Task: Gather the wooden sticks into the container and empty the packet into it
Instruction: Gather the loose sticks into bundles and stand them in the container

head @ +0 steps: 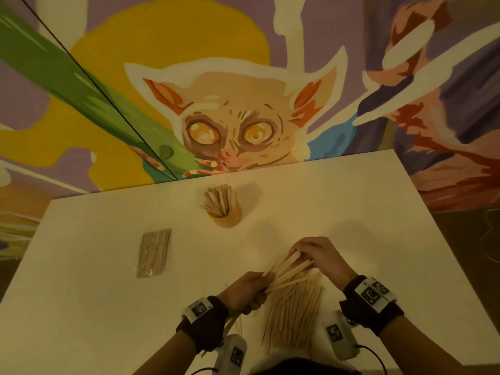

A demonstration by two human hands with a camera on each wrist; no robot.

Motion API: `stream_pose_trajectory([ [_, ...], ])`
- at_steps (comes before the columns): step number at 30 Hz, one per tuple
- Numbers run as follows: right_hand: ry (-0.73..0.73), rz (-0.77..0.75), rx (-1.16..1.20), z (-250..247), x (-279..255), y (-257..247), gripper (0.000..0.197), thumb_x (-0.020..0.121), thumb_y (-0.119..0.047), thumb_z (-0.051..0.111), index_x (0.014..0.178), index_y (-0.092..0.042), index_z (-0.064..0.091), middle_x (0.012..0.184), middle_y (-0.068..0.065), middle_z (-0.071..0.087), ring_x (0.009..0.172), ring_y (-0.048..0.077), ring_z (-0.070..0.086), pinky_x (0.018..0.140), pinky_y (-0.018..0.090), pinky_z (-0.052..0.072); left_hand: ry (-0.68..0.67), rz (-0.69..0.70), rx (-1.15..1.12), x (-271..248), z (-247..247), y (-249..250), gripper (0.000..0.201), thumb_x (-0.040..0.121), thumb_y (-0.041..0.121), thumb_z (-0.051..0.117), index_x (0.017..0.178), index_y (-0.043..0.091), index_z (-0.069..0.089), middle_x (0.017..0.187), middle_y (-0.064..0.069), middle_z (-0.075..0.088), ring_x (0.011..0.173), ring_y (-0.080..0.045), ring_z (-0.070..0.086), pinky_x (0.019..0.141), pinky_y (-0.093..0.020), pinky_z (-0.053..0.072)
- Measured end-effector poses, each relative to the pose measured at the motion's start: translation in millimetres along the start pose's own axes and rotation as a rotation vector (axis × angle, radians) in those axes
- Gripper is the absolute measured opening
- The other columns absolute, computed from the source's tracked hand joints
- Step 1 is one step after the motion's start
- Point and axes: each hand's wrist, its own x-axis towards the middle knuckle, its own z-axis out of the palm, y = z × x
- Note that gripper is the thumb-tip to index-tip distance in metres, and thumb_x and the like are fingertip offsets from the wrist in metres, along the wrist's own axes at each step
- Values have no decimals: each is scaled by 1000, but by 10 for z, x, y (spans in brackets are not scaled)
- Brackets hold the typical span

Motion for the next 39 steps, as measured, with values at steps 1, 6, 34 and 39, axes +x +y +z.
stream_pose_trajectory([
  [1,-4,18,4,82,-14,16,31,97,-10,49,83,2,73,81,17,73,74,30,69,67,37,53,2,-7,-5,-15,-28,-40,40,99,49,42,67,25,48,52,11,35,42,-6,23,38,-18,21],
  [6,16,127,104,490,-45,-16,48,102,-33,45,88,4,73,87,24,72,72,30,67,70,39,54,-11,-81,-47,-108,-174,-214,50,97,57,39,59,28,53,51,11,35,42,-6,23,39,-19,21],
  [34,94,239,31,1479,284,-225,51,91,-49,58,92,0,73,87,18,75,79,33,74,70,40,58,229,-12,228,-158,-984,-615,57,95,61,37,61,17,47,54,1,46,33,-4,35,38,-16,32],
  [39,7,243,-137,1433,314,-212,49,75,-45,79,104,-7,68,101,15,73,88,28,73,78,42,59,246,-24,218,-87,-962,-663,60,94,63,38,59,16,48,54,0,48,39,-9,38,43,-19,35],
])
